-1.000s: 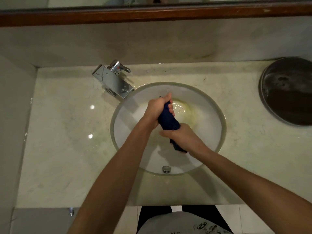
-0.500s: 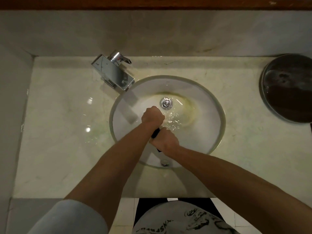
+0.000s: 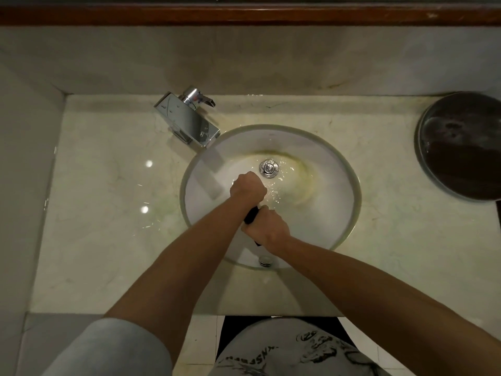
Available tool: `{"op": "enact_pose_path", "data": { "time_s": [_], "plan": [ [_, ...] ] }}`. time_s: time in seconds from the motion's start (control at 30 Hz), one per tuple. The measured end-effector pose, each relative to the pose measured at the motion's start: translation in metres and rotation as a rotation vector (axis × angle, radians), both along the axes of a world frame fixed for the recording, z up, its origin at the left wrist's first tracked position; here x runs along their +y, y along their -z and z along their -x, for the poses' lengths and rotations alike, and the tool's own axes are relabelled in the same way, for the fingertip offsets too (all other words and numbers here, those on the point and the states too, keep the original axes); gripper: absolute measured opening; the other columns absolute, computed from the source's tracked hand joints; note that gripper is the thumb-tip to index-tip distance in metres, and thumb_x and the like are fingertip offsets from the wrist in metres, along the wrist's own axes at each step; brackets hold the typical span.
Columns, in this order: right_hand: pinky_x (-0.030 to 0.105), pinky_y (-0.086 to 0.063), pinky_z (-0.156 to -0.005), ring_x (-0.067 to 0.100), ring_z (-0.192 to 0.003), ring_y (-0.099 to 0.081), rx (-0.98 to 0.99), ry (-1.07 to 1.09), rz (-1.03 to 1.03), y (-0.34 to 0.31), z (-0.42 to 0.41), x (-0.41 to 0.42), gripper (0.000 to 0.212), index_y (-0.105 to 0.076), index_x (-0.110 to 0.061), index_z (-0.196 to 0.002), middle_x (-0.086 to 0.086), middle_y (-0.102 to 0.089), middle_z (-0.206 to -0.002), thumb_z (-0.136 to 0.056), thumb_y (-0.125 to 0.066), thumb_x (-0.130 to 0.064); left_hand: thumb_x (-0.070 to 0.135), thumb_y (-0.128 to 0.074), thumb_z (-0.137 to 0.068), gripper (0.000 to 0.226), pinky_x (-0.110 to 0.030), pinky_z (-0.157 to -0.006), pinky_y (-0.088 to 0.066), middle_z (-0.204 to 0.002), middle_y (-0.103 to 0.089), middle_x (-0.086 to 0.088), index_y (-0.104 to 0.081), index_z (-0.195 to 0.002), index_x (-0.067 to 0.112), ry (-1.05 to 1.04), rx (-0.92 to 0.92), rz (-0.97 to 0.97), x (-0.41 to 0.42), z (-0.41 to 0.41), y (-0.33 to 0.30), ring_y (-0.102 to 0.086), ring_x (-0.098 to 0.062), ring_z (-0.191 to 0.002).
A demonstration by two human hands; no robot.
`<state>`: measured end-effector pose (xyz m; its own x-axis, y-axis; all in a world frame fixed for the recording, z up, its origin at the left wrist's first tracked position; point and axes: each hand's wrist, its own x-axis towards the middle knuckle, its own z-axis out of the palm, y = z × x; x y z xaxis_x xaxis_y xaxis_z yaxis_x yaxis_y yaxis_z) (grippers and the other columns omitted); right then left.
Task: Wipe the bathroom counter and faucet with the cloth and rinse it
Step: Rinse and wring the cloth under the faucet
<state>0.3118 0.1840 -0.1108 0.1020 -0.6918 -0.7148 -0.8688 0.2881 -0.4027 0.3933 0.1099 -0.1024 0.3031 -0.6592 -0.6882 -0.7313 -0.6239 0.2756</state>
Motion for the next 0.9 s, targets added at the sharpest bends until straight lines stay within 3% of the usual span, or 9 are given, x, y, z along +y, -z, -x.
{"op": "enact_pose_path", "data": {
  "time_s": [0.1,0.2,0.27,0.33,0.43,0.53,0.7,0.8,0.9],
  "plan": [
    [0.028,-0.044,-0.06,0.022,-0.076,-0.065,-0.074,0.03,-0.022,-0.004,0.007,-0.004,0.034,-0.057,-0.011,-0.099,0.003,-0.065,-0.087,-0.077,-0.069,-0.035,0.012,-0.06,-0.088,0.005,-0.025,-0.069,-0.049,-0.087,-0.061,-0.006,-0.058,-0.087,0.008,-0.067,0.083,0.042,-0.003,-0.003,-0.006,-0.066,-0.029,-0.088],
    [0.027,-0.043,-0.051,0.016,-0.053,-0.056,-0.179,0.095,0.01,-0.011,0.029,-0.008,0.018,-0.057,-0.013,-0.078,0.001,-0.061,-0.066,-0.075,-0.069,-0.026,0.01,-0.061,-0.092,0.014,-0.018,-0.049,-0.05,-0.069,-0.061,-0.01,-0.063,-0.083,0.0,-0.372,0.449,0.094,-0.006,-0.007,-0.012,-0.065,-0.017,-0.052],
    [0.03,-0.045,-0.05,0.015,-0.047,-0.054,-0.233,0.173,0.078,-0.019,0.047,-0.013,0.014,-0.057,-0.015,-0.07,0.0,-0.06,-0.059,-0.075,-0.069,-0.021,0.023,-0.069,-0.092,0.018,-0.029,-0.067,-0.058,-0.082,-0.068,-0.014,-0.067,-0.096,0.005,-0.66,0.8,0.099,-0.001,-0.012,-0.022,-0.071,-0.019,-0.064],
    [0.026,-0.04,-0.049,0.015,-0.048,-0.053,-0.264,0.236,0.151,-0.03,0.061,-0.019,0.017,-0.055,-0.02,-0.067,-0.002,-0.059,-0.059,-0.076,-0.07,-0.017,0.042,-0.068,-0.094,0.037,-0.038,-0.084,-0.059,-0.102,-0.074,-0.009,-0.067,-0.116,0.012,-0.809,1.006,0.115,0.007,-0.018,-0.029,-0.073,-0.021,-0.093],
    [0.026,-0.046,-0.053,0.013,-0.061,-0.061,-0.285,0.249,0.263,-0.042,0.078,-0.029,0.016,-0.061,-0.02,-0.087,-0.004,-0.065,-0.072,-0.077,-0.075,-0.02,0.059,-0.059,-0.095,0.051,-0.042,-0.101,-0.055,-0.124,-0.07,-0.003,-0.063,-0.13,0.021,-0.769,0.994,0.198,0.019,-0.018,-0.044,-0.067,-0.019,-0.116],
    [0.035,-0.058,-0.061,0.015,-0.071,-0.066,-0.262,0.244,0.323,-0.055,0.092,-0.036,0.036,-0.058,-0.019,-0.108,-0.003,-0.068,-0.082,-0.078,-0.075,-0.027,0.051,-0.066,-0.094,0.048,-0.038,-0.099,-0.057,-0.125,-0.071,-0.001,-0.063,-0.131,0.02,-0.632,0.956,0.318,0.025,-0.004,-0.062,-0.067,-0.016,-0.118],
    [0.037,-0.057,-0.057,0.016,-0.065,-0.065,-0.238,0.176,0.388,-0.076,0.108,-0.04,0.044,-0.046,-0.023,-0.11,-0.006,-0.064,-0.081,-0.08,-0.076,-0.032,0.029,-0.084,-0.081,0.057,-0.04,-0.094,-0.06,-0.13,-0.067,-0.008,-0.061,-0.13,0.012,-0.614,0.877,0.475,0.02,0.026,-0.086,-0.071,-0.017,-0.112],
    [0.039,-0.058,-0.058,0.017,-0.064,-0.067,-0.34,0.213,0.346,-0.087,0.118,-0.039,0.045,-0.046,-0.024,-0.112,-0.006,-0.066,-0.082,-0.079,-0.076,-0.025,0.015,-0.072,-0.092,0.035,-0.041,-0.097,-0.059,-0.12,-0.073,-0.007,-0.065,-0.126,0.014,-0.614,0.888,0.515,0.016,0.036,-0.097,-0.071,-0.021,-0.11],
    [0.042,-0.056,-0.063,0.024,-0.066,-0.066,-0.619,0.291,0.09,-0.106,0.131,-0.045,0.031,-0.058,-0.014,-0.104,0.004,-0.069,-0.079,-0.079,-0.076,-0.012,0.006,-0.059,-0.096,0.034,-0.037,-0.097,-0.053,-0.119,-0.074,-0.008,-0.063,-0.129,0.009,-0.684,1.064,0.511,0.015,0.042,-0.113,-0.068,-0.023,-0.113]
  ]
}}
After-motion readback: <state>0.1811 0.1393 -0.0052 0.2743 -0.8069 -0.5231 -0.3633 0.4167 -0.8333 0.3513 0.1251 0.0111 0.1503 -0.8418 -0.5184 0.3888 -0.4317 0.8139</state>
